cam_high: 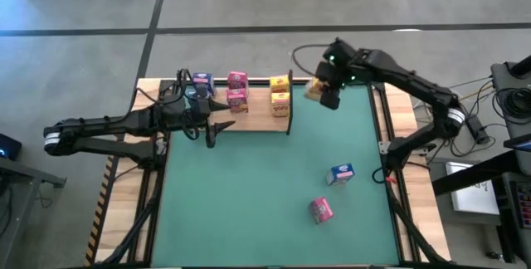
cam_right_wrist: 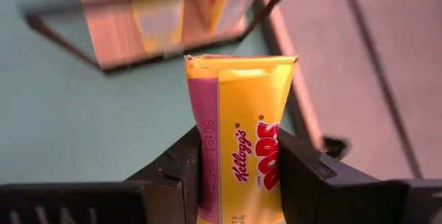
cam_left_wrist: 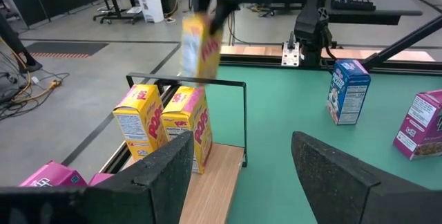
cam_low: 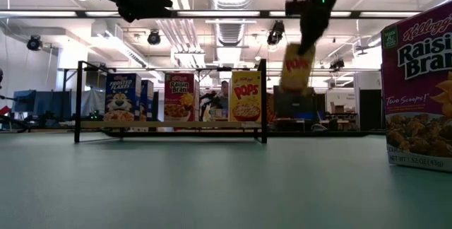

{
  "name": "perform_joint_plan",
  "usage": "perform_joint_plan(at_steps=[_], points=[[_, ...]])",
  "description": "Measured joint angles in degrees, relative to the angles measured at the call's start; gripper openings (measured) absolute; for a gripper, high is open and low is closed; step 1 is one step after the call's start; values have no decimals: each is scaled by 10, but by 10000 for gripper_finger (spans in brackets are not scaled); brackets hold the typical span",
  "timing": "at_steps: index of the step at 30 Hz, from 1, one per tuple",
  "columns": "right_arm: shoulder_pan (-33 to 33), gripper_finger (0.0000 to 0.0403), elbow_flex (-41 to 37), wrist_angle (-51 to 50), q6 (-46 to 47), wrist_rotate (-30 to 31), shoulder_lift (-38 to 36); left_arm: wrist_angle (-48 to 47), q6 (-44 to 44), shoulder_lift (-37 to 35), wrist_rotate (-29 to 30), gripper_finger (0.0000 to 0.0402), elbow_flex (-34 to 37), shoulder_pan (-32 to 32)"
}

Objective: Stack cereal on shelf
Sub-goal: Put the yellow cereal box on the shelf

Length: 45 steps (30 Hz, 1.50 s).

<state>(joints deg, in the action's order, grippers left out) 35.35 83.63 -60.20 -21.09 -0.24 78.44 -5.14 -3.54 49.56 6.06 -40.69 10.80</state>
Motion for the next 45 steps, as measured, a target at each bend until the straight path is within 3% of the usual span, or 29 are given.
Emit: perform_joint_plan(at_steps=[9,19,28,45], points=[[-57,129,184,-26,43,2,-11,0,-3,0,0,227,0,0],[-182,129,290,-25,73,0,51,0,-4,0,0,227,0,0],[-237,130,332,-27,78,0,159,0,-4,0,0,227,0,0],[-236,130,340,-82,70,8,303,-2,-4,0,0,227,0,0]])
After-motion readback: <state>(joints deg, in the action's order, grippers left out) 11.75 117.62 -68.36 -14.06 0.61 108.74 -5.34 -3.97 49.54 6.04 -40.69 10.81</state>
